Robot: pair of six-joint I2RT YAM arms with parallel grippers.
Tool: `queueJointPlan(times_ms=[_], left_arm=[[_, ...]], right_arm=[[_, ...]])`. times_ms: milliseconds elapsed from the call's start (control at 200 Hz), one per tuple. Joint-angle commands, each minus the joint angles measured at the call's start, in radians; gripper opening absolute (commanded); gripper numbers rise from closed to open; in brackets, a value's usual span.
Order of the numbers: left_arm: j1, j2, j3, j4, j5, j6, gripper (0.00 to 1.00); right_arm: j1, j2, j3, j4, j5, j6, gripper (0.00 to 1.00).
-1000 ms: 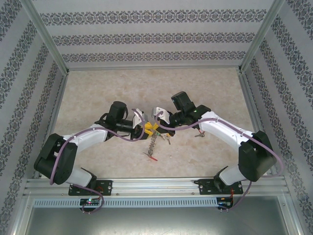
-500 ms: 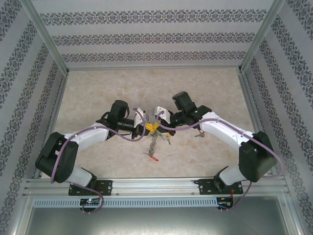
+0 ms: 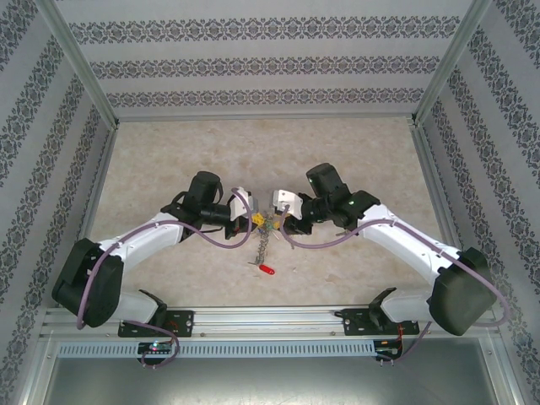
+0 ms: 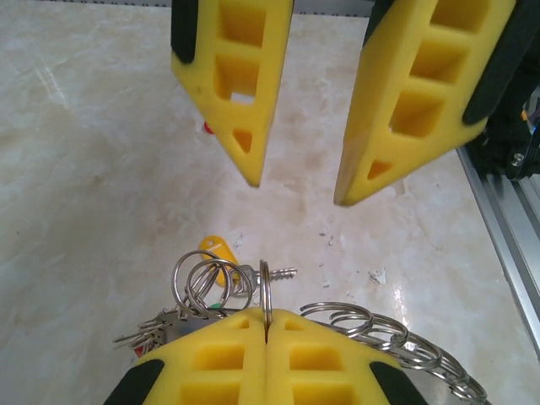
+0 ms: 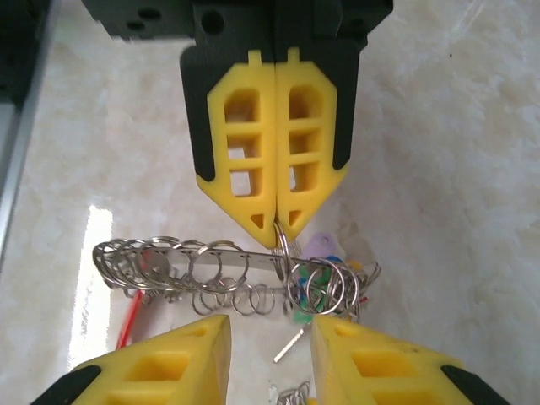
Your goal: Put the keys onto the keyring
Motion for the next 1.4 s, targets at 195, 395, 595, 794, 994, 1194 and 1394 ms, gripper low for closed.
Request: queueJointPlan(times_ms=[195, 395, 595, 794, 994, 1194, 1394], left_arm=[[-0.027, -0.039, 0.067, -0.115, -0.031, 0.075, 0.00], [-0.026, -0.047, 0.073, -0.113, -0.031, 0.072, 0.00], [-0.028, -0.058, 0.058, -0.090, -0.031, 0.062, 0.00], [-0.027, -0.063, 0.055, -0.086, -0.026, 0.055, 0.00], [-0.028, -0.069, 0.052, -0.089, -0.026, 0.055, 0.00], [-0.027, -0.073, 0.050, -0.077, -0.027, 0.051, 0.00], [-0.025, -0.080, 0.032, -0.052, -0.033, 0.039, 0.00]], right_arm=[[0.050, 0.042, 0.036, 0.022, 0.041, -0.052, 0.31], [0.058, 0.068, 0.031, 0.076, 0.011, -0.035, 0.25], [0.054, 0.066, 0.000, 0.148, -0.028, 0.000, 0.22], [0.049, 0.076, -0.012, 0.143, -0.033, -0.003, 0.20], [0.046, 0.089, -0.008, 0.134, -0.020, -0.009, 0.18], [0.042, 0.090, -0.008, 0.152, -0.038, 0.003, 0.04], [0.018, 0.092, -0.023, 0.182, -0.096, 0.036, 0.00]])
